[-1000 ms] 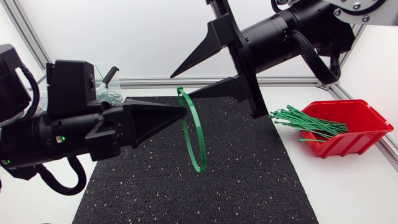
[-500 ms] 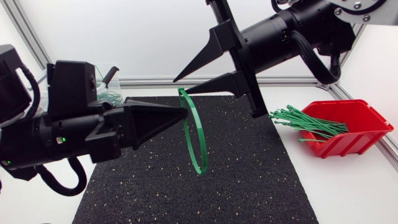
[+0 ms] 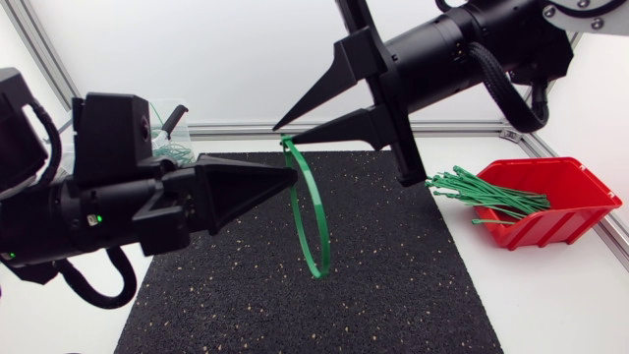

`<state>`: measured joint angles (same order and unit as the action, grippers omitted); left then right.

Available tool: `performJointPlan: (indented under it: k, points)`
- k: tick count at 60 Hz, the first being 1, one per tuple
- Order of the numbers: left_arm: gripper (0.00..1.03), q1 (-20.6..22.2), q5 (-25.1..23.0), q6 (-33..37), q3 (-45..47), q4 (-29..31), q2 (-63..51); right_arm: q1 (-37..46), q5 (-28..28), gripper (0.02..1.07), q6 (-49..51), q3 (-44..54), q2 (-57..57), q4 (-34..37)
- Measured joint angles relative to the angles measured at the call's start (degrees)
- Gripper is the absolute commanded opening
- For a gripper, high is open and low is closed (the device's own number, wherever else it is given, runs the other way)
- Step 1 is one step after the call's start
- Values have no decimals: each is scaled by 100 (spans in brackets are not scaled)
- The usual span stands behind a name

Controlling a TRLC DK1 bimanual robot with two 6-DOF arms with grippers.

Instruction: Take a green cable tie from the red box, thread the tail through the head to close it, then place it in the transparent bin on the left.

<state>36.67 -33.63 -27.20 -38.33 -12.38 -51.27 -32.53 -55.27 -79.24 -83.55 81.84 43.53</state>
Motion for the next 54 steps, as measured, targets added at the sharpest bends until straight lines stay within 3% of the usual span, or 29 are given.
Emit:
performJointPlan:
  k: [18, 31, 54]
  points:
    - [3, 0, 0, 0, -37, 0, 0, -4, 0, 23, 2, 2, -28, 2]
    - [3, 2, 0, 0, -61, -2, -4, 0, 136, 8, 26, 7, -118, 24]
    - [3, 83, 20, -17, -63, 17, -15, 0, 457, 8, 286, 9, -140, 149]
